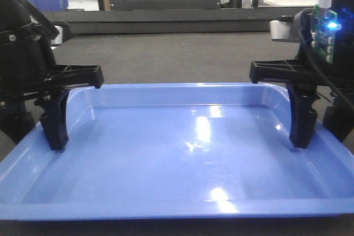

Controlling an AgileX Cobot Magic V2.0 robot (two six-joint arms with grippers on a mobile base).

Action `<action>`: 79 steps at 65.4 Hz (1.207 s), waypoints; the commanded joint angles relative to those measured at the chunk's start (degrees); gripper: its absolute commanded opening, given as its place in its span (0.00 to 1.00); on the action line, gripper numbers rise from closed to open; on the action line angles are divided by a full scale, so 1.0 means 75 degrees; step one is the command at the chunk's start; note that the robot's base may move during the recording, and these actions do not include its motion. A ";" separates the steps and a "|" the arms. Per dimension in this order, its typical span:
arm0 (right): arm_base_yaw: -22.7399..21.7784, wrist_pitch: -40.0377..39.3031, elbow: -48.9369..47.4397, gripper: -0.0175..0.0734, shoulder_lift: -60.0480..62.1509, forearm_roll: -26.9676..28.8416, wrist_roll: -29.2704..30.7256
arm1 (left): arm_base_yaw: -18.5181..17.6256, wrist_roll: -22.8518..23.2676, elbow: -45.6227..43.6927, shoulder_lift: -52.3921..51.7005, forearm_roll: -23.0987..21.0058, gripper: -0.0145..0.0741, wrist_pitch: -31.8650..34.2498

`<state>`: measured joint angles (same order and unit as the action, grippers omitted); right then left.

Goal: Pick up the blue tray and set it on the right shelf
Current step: 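Close both grippers on the tray's side rims, then lift the blue tray off the table with both grippers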

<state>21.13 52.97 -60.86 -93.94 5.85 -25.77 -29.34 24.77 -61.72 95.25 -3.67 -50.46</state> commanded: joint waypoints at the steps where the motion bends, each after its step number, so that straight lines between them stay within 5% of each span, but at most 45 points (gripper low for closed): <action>1: 0.0013 0.0041 -0.0366 0.36 0.0519 -0.0042 -0.0011 | -0.0030 0.0019 -0.0481 -0.0427 0.0063 0.22 -0.0300; 26: 0.0013 0.0488 -0.0499 0.36 0.2228 -0.0042 -0.0190 | -0.0121 0.0120 -0.0848 -0.1985 0.0140 0.22 -0.1395; 61: 0.0831 0.0323 0.1458 0.36 0.4322 -0.0213 -0.1243 | -0.2376 0.3225 0.0936 -0.3563 0.1616 0.23 -0.1567; 79: 0.0936 0.0679 0.1469 0.37 0.4474 -0.0465 -0.1404 | -0.2592 0.3285 0.0971 -0.3563 0.1604 0.23 -0.1627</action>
<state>28.22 59.00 -48.26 -61.75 4.57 -34.32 -48.21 48.56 -53.23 69.97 6.29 -61.29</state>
